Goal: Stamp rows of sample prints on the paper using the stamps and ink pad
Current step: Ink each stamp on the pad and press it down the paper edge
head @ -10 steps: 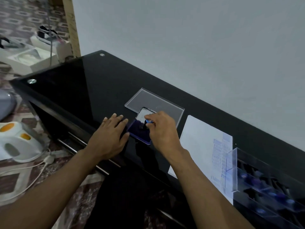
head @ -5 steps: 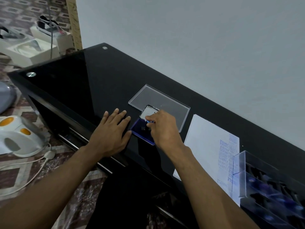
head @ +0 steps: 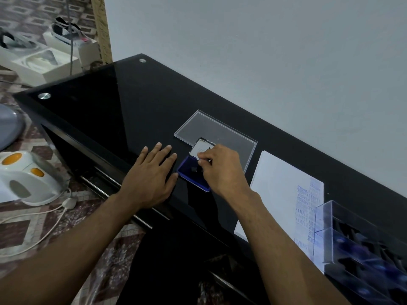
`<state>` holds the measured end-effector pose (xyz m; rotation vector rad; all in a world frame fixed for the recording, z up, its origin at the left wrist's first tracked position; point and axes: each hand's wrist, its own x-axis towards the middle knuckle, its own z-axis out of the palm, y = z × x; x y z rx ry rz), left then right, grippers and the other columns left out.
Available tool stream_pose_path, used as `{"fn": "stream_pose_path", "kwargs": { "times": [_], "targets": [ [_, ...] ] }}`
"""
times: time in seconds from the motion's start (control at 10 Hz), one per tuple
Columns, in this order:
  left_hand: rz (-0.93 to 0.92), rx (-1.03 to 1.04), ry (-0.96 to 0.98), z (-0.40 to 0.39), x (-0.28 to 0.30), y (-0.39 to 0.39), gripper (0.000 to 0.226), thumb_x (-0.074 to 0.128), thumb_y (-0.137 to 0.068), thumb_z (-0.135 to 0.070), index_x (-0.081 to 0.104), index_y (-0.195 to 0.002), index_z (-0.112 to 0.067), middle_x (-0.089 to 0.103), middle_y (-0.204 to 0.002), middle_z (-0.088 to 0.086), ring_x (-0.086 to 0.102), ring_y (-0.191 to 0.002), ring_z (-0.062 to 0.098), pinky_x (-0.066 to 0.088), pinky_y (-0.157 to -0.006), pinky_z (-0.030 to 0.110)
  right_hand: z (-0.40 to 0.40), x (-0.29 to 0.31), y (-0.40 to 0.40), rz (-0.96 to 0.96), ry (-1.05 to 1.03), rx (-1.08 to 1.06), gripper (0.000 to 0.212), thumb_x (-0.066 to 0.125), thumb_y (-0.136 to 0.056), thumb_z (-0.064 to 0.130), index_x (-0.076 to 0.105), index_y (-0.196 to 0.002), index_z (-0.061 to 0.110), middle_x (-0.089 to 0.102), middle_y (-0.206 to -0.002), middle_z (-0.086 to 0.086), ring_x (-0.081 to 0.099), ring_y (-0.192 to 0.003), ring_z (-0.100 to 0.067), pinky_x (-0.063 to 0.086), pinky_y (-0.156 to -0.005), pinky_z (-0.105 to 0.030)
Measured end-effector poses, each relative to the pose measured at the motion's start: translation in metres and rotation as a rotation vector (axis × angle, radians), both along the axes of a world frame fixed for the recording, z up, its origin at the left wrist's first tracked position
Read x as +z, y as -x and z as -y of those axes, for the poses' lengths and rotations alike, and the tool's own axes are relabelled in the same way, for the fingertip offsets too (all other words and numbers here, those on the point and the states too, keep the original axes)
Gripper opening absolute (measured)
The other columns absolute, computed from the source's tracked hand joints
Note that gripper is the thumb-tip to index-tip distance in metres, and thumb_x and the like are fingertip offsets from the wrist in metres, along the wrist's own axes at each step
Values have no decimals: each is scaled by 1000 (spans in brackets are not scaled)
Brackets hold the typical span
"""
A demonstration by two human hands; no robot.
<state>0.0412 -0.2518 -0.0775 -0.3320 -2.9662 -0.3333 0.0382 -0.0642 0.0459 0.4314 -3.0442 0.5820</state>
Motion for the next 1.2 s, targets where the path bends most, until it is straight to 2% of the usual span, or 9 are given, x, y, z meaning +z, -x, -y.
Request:
{"fn": "stream_pose_path", "kwargs": {
  "times": [0.1,0.3,0.5,0.6,0.7,0.9,1.1,1.2],
  "targets": [
    [2,1,1,-1,2,-1,73,14,-96,-59,36,-154,-20,27,-164,5,13,-154,24,13,-124,51,3,1,0,0,-42,8,24,54,-99,15,72,-114,15,69,-110,-1,62,-101,-14,42,-87,-18],
    [-2,2,12,-1,1,-1,72,15,-97,-59,37,-153,-20,28,-163,6,13,-154,24,13,-124,51,7,-4,5,19,-74,-12,22,60,-94,17,72,-113,18,72,-106,2,65,-94,-11,48,-86,-19],
    [-1,6,17,-1,2,-1,72,14,-97,-59,36,-154,-20,28,-164,6,14,-154,24,14,-124,51,5,1,8,85,-175,48,27,51,-100,13,67,-122,13,69,-119,-2,62,-109,-15,45,-100,-28],
    [-5,7,15,-1,1,-1,72,15,-97,-59,37,-153,-20,29,-163,6,15,-154,24,14,-124,51,5,-5,7,44,-81,-14,23,58,-96,15,72,-114,17,72,-111,3,65,-98,-10,48,-89,-19],
    [-5,7,10,-1,1,-1,71,15,-97,-59,38,-153,-20,29,-163,6,15,-154,24,15,-124,52,6,-10,6,1,-6,-58,21,60,-93,17,75,-107,20,73,-105,5,64,-91,-7,50,-84,-17],
    [-5,12,12,-2,2,-2,72,14,-97,-59,38,-153,-20,29,-163,6,15,-154,24,15,-124,51,5,-5,5,19,-22,-49,22,55,-98,17,74,-110,16,73,-110,-1,66,-101,-12,49,-93,-25],
    [5,13,10,-3,4,-3,76,10,-95,-60,35,-154,-20,26,-164,5,12,-154,23,12,-125,50,2,-7,3,18,26,-81,21,58,-97,19,74,-110,18,72,-111,2,65,-102,-10,45,-90,-19],
    [5,11,7,-3,5,-3,77,9,-94,-60,34,-155,-21,25,-165,5,11,-154,23,11,-125,50,3,-8,3,24,38,-87,21,60,-95,19,74,-110,19,72,-109,3,65,-99,-9,48,-90,-20]
  ]
}}
